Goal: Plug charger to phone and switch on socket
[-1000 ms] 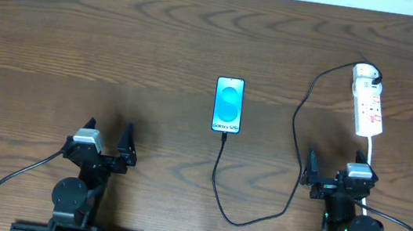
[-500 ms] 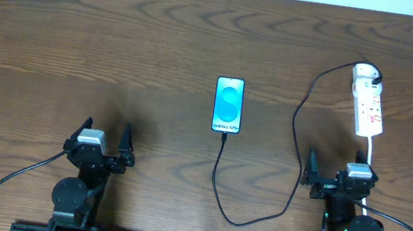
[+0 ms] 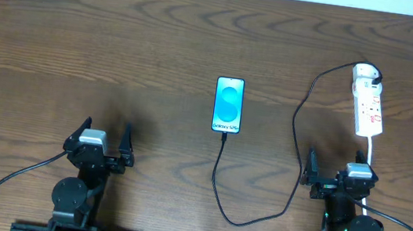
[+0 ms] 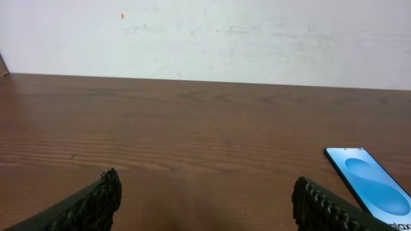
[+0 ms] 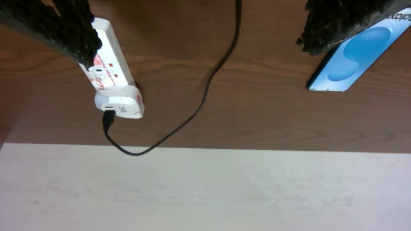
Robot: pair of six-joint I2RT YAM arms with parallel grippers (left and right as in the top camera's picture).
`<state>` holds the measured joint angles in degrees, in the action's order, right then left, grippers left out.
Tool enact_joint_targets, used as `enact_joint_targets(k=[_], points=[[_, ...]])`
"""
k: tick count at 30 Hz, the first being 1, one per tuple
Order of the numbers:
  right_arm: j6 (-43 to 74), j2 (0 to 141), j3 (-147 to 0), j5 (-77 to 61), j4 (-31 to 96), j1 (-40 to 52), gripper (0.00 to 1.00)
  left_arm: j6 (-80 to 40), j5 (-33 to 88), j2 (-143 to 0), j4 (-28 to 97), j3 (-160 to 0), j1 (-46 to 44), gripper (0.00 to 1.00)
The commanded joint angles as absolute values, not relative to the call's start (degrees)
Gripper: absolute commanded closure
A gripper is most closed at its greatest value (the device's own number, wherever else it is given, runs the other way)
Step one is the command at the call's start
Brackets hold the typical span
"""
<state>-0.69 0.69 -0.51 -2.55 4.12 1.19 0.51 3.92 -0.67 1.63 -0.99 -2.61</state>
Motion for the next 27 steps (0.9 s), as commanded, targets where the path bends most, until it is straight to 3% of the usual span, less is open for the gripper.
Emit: enact_joint_targets(k=[1,27], points=[[-1.34,0.32,-0.36,-2.07,4.29,1.45,0.01,1.76,4.03,-0.05,4.23,-0.23,-2.28,0.13],[-1.34,0.32,-0.36,-2.07,4.29,1.45,0.01,2.57,4.03,-0.23,3.84,-0.23,-2.26,0.13]])
